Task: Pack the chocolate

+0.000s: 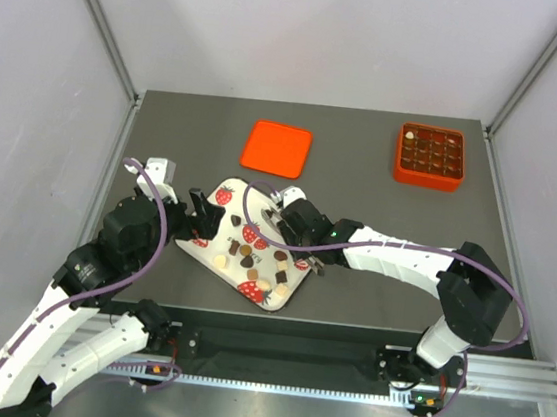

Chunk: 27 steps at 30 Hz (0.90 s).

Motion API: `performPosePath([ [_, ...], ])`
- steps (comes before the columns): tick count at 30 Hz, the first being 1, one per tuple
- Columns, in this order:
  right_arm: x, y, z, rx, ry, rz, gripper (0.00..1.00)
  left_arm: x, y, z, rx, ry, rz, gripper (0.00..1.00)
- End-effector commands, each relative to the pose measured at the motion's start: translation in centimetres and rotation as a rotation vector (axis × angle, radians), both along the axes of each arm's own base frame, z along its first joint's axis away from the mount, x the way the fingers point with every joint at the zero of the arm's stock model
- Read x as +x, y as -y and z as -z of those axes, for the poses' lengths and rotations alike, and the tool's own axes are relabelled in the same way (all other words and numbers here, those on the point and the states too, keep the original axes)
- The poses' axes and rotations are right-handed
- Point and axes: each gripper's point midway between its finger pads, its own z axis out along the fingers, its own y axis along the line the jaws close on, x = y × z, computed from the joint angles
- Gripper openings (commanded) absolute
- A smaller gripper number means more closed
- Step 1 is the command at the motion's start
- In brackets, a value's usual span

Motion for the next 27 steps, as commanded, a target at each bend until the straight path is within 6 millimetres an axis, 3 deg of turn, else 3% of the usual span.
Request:
performPosePath([
  [1, 0.0, -1.9, -1.4, 0.065, 0.031, -0.016, 0.33, 0.1, -0.2, -1.6, -0.028, 0.044, -0.014, 0.99],
  [15, -0.1, -1.4, -6.9, 0.128, 0.071, -0.012, 0.30, 0.0, -0.4, -1.5, -0.024, 0.040, -0.021, 0.99],
  [20, 0.8, -0.5, -9.5, 0.165, 0.096, 0.010, 0.30, 0.0, -0.5, -1.5, -0.023, 0.042, -0.023, 0.99],
  [24, 3.0, 2.4, -10.8, 0.143, 0.118, 0.084, 0.30, 0.0, -0.5, -1.4, -0.024, 0.040, -0.022, 0.99],
  [27, 6.5, 6.6, -11.8, 0.145, 0.137, 0.202, 0.30, 0.0, -0.4, -1.3, -0.024, 0.038, -0.019, 0.99],
])
